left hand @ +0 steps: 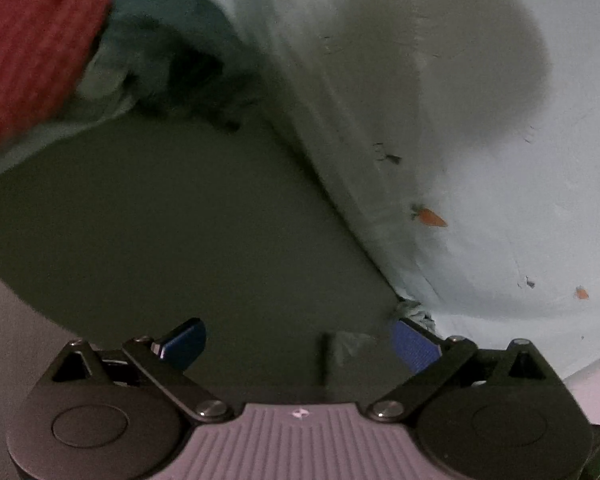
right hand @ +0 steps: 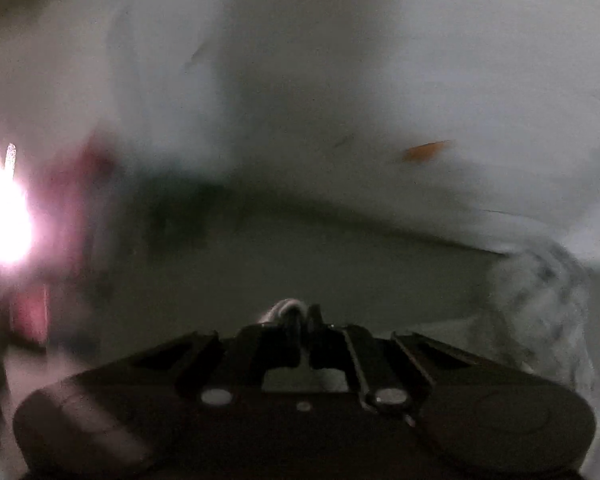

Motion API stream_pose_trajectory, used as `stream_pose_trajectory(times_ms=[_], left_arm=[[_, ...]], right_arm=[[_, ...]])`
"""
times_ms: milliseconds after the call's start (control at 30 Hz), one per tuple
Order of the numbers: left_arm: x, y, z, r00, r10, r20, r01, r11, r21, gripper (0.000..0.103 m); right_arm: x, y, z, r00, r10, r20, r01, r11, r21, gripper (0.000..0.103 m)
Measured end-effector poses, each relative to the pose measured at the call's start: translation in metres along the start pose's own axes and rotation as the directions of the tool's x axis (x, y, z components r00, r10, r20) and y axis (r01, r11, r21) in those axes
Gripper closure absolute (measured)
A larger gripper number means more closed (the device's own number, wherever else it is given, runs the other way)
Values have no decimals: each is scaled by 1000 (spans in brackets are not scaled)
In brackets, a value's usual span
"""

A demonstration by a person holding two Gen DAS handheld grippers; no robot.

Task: Fold clothes

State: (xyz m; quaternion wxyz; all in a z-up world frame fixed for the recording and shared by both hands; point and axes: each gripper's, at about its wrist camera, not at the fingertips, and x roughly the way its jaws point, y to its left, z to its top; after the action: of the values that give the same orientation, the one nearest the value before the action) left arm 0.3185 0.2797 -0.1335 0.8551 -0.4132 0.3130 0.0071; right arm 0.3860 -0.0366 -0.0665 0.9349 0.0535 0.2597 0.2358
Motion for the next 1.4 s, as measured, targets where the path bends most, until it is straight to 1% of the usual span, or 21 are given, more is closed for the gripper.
stream_pose_trajectory(times_ms=[33,100,167,200,233,267,300,333,367,433,567,633,667,733,833,900,967,1067,1167,1300,1400], left_arm=[[0,-8,-3,1000,10,-6,-10,999,31,3],[4,-22,-13,999,25,-44,-22,997,80,3],[16,-34,-27,994,29,-101,-19,995,99,3],[24,-40,-35,990,35,-135,-20,994,105,3],[33,-47,-45,984,44,-175,-23,993,119,3],[40,-55,-52,977,54,-207,-24,989,143,3],[48,-64,-58,970,65,-232,-23,984,179,3],[55,-75,-65,964,80,-253,-22,974,224,3],[61,-85,-71,958,95,-269,-21,964,264,3],[73,-99,-84,946,116,-302,-12,945,326,3],[89,-117,-100,929,135,-344,9,923,386,3],[91,-122,-106,924,138,-355,19,914,404,3],[92,-124,-108,923,138,-359,22,912,409,3],[95,-125,-111,920,139,-366,25,912,409,3],[96,-122,-111,917,142,-372,22,914,404,3],[94,-117,-110,917,140,-373,22,917,398,3],[92,-115,-107,919,138,-369,18,920,390,3],[90,-107,-101,922,139,-361,9,926,378,3],[89,-98,-93,928,147,-341,-13,930,366,3],[82,-85,-77,945,149,-292,-36,933,357,3],[78,-71,-68,950,132,-283,-45,955,293,3]], right_arm=[[-16,-28,-1,998,-44,40,38,992,120,100],[-38,-80,-19,985,-161,58,130,925,357,97],[-50,-132,-58,959,-282,-22,245,788,566,76],[-48,-158,-79,948,-296,-118,302,716,629,57],[-44,-177,-100,934,-283,-219,355,649,673,57],[-43,-190,-115,926,-261,-272,376,597,709,59],[-50,-196,-128,938,-245,-243,343,573,744,64],[-58,-196,-133,946,-244,-213,318,575,754,62],[-62,-193,-132,948,-243,-207,314,593,741,60],[-62,-185,-125,950,-234,-205,310,659,685,45],[-55,-170,-108,960,-204,-190,278,757,591,45],[-49,-161,-100,974,-152,-167,220,804,553,53],[-51,-154,-100,980,-116,-159,185,823,537,54],[-45,-145,-100,987,-27,-161,110,838,535,54],[-29,-141,-108,981,118,-156,-2,804,595,49],[-20,-135,-108,977,115,-182,12,816,578,48],[-8,-128,-105,975,82,-207,38,854,519,48],[5,-107,-97,977,55,-208,32,919,393,47],[1,-69,-89,985,43,-167,-2,972,235,45],[1,-43,-88,984,57,-168,-26,983,183,45],[10,-36,-94,975,70,-212,-35,986,164,33]])
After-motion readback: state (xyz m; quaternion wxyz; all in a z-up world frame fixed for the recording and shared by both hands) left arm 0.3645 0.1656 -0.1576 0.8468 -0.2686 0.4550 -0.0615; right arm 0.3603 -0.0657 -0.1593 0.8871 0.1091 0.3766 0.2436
